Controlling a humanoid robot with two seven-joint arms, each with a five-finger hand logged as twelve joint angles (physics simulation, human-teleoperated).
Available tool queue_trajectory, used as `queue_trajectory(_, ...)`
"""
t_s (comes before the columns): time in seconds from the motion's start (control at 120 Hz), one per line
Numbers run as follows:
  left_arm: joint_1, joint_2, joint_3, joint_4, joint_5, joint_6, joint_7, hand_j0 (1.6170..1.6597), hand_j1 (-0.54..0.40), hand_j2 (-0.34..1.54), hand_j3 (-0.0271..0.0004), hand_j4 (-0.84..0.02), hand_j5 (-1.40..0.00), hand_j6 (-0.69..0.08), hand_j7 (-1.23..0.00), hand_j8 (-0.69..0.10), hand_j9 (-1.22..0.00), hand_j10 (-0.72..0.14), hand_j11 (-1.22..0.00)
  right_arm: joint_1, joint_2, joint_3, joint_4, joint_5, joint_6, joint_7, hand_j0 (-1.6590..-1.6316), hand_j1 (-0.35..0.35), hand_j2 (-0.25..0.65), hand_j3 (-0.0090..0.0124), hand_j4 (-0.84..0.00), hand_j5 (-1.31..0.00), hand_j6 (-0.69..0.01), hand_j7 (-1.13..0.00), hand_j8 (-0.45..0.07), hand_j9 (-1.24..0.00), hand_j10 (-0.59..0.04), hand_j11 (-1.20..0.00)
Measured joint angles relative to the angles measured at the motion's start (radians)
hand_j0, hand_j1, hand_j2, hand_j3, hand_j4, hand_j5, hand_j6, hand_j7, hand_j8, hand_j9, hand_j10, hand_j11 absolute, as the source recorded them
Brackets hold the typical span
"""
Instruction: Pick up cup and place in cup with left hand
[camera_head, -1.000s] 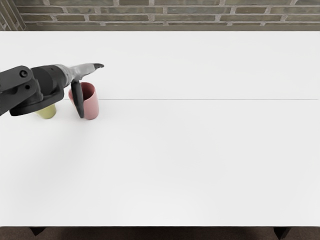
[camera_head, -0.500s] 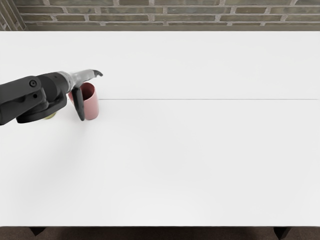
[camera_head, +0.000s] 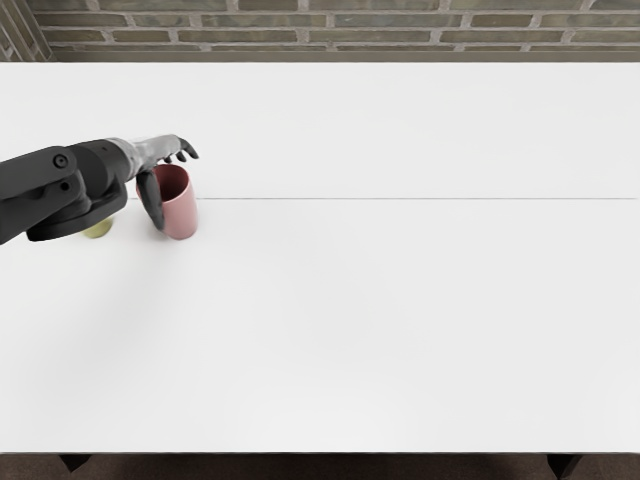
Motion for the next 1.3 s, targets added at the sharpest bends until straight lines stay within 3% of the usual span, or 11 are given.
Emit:
queue_trajectory(0.275,0.002,-0.004,0.001,0.002,-0.001,-0.002,0.000,1.6581,-0.041,0.10,0.0000,-0.291,-0.38,-0.293,-0.38,-0.292,-0.38,-0.291,-0.38,0.000,0.000,0.000,0.000,0.000,0.000,0.000,-1.6581,-0.316,-0.006,0.0000,-0.028,-0.04,-0.028,-0.04,-0.027,-0.04,-0.027,-0.04)
queue_trajectory(0.45,-0.005,-0.004,0.006,0.006,-0.001,-0.002,0.000,1.6581,-0.047,0.09,0.0000,-0.310,-0.40,-0.311,-0.40,-0.311,-0.40,-0.309,-0.40,0.000,0.000,0.000,0.000,0.000,0.000,0.000,-1.6581,-0.316,-0.006,0.0000,-0.028,-0.04,-0.027,-0.04,-0.027,-0.04,-0.027,-0.04)
queue_trajectory(0.525,-0.002,-0.004,0.007,0.007,-0.001,-0.003,0.000,1.6581,-0.117,0.14,0.0000,-0.318,-0.42,-0.320,-0.42,-0.319,-0.42,-0.318,-0.42,0.000,0.000,0.000,0.000,0.000,0.000,0.000,-1.6581,-0.316,-0.006,0.0000,-0.028,-0.04,-0.028,-0.04,-0.027,-0.04,-0.027,-0.04)
queue_trajectory(0.675,-0.002,-0.005,0.009,0.008,0.002,-0.006,0.000,1.6576,-0.105,0.14,0.0000,-0.371,-0.43,-0.325,-0.45,-0.354,-0.45,-0.354,-0.45,0.000,0.000,0.000,0.000,0.000,0.000,0.000,-1.6581,-0.316,-0.006,0.0000,-0.028,-0.04,-0.028,-0.04,-0.028,-0.04,-0.028,-0.04)
queue_trajectory(0.767,-0.006,-0.005,0.012,0.009,-0.001,-0.023,0.000,1.6570,-0.104,0.16,0.0000,-0.403,-0.46,-0.386,-0.49,-0.385,-0.49,-0.378,-0.49,0.000,0.000,0.000,0.000,0.000,0.000,0.000,-1.6581,-0.316,-0.006,0.0000,-0.028,-0.04,-0.028,-0.04,-0.028,-0.04,-0.028,-0.04)
queue_trajectory(0.975,-0.008,-0.006,0.013,0.009,0.001,-0.053,0.000,1.6564,-0.108,0.18,0.0000,-0.462,-0.53,-0.303,-0.55,-0.344,-0.56,-0.431,-0.56,0.000,0.000,0.000,0.000,0.000,0.000,0.000,-1.6581,-0.316,-0.006,0.0000,-0.028,-0.04,-0.028,-0.04,-0.028,-0.04,-0.028,-0.04)
queue_trajectory(1.033,-0.009,-0.006,0.013,0.009,0.001,-0.062,0.000,1.6562,-0.101,0.18,0.0000,-0.476,-0.55,-0.318,-0.56,-0.336,-0.59,-0.450,-0.59,0.000,0.000,0.000,0.000,0.000,0.000,0.000,-1.6581,-0.316,-0.006,0.0000,-0.028,-0.04,-0.028,-0.04,-0.028,-0.04,-0.028,-0.04)
queue_trajectory(1.108,-0.009,-0.005,0.012,0.009,0.002,-0.074,0.000,1.6563,-0.122,0.19,0.0000,-0.443,-0.58,-0.261,-0.59,-0.291,-0.61,-0.478,-0.61,0.000,0.000,0.000,0.000,0.000,0.000,0.000,-1.6581,-0.316,-0.006,0.0000,-0.028,-0.04,-0.028,-0.04,-0.028,-0.04,-0.028,-0.04)
queue_trajectory(1.175,-0.009,-0.005,0.012,0.009,0.002,-0.078,0.000,1.6559,-0.113,0.18,0.0000,-0.445,-0.58,-0.288,-0.61,-0.301,-0.63,-0.510,-0.63,0.000,0.000,0.000,0.000,0.000,0.000,0.000,-1.6581,-0.316,-0.006,0.0000,-0.028,-0.04,-0.028,-0.04,-0.028,-0.04,-0.028,-0.04)
queue_trajectory(1.3,-0.009,-0.005,0.011,0.009,0.004,-0.085,0.000,1.6556,-0.129,0.16,0.0000,-0.423,-0.61,-0.257,-0.64,-0.284,-0.65,-0.487,-0.66,0.000,0.000,0.000,0.000,0.000,0.000,0.000,-1.6581,-0.316,-0.006,0.0000,-0.028,-0.04,-0.028,-0.04,-0.028,-0.04,-0.028,-0.04)
